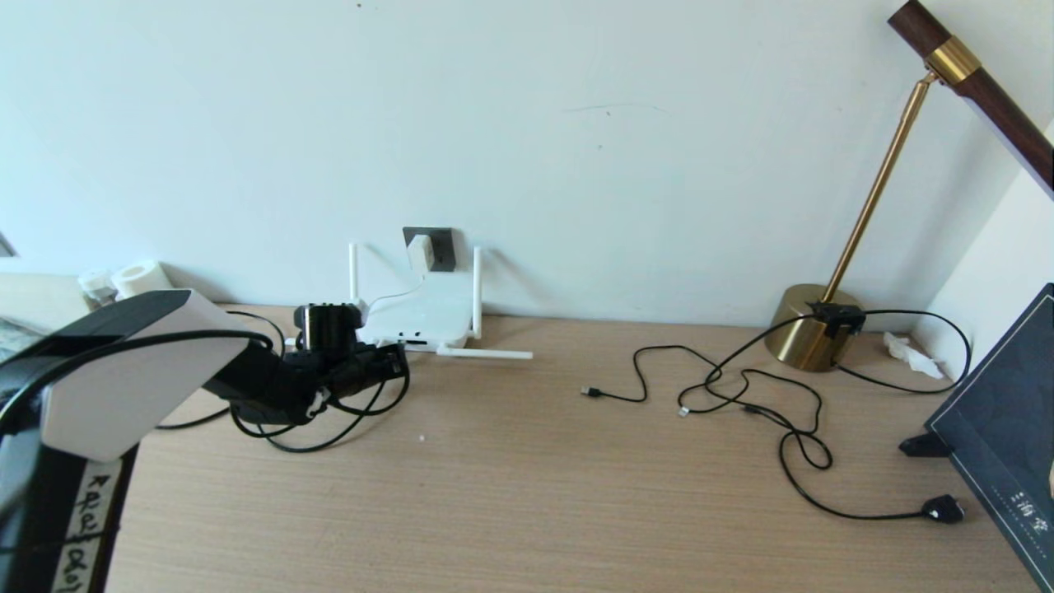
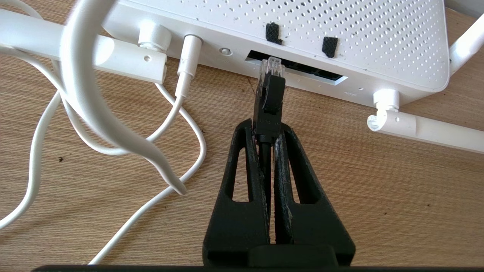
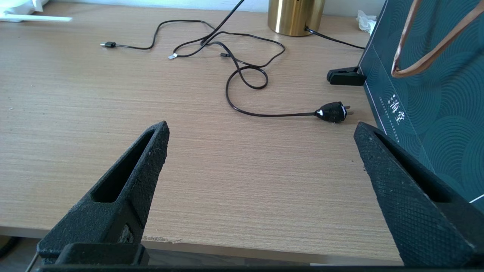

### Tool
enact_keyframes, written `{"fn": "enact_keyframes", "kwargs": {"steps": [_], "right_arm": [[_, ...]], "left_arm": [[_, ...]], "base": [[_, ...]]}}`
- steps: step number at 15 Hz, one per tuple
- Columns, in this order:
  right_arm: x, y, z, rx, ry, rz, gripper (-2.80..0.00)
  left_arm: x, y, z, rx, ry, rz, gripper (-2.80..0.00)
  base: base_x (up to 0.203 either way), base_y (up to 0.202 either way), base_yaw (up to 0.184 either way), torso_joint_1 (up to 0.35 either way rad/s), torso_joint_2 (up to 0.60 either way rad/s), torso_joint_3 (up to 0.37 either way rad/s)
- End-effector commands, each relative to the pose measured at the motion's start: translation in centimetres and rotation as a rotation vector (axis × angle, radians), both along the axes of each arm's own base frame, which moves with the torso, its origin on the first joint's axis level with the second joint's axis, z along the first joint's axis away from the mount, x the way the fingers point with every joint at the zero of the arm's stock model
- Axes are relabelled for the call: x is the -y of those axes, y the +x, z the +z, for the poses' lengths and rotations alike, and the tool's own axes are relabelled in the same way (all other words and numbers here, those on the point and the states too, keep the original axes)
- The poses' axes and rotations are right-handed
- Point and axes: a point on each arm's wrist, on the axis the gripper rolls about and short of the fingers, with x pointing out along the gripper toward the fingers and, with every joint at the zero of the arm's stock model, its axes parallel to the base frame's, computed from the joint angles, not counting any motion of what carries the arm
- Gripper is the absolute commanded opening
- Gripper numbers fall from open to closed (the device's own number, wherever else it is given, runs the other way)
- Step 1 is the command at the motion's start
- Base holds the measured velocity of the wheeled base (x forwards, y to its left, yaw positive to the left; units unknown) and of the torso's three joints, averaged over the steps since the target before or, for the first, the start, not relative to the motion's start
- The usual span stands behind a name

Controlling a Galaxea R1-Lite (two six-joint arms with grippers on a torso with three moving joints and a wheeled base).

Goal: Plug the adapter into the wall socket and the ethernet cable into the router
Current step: Align cable and router interface

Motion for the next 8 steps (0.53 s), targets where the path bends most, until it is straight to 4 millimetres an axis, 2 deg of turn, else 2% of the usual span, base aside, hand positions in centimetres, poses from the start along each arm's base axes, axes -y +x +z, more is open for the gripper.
{"fn": "enact_keyframes", "kwargs": {"steps": [1,8], "right_arm": [[0.0,0.0,-0.01,-0.001,0.0,0.0,0.0],[0.0,0.0,-0.01,-0.001,0.001,0.0,0.0]], "left_arm": [[-0.2,0.06,0.18,0.008,-0.002,0.004,-2.8],[-0.23,0.15,0.4,0.015,-0.003,0.005,-2.8]], "base": [[0.0,0.0,0.0,0.0,0.0,0.0],[0.0,0.0,0.0,0.0,0.0,0.0]]}}
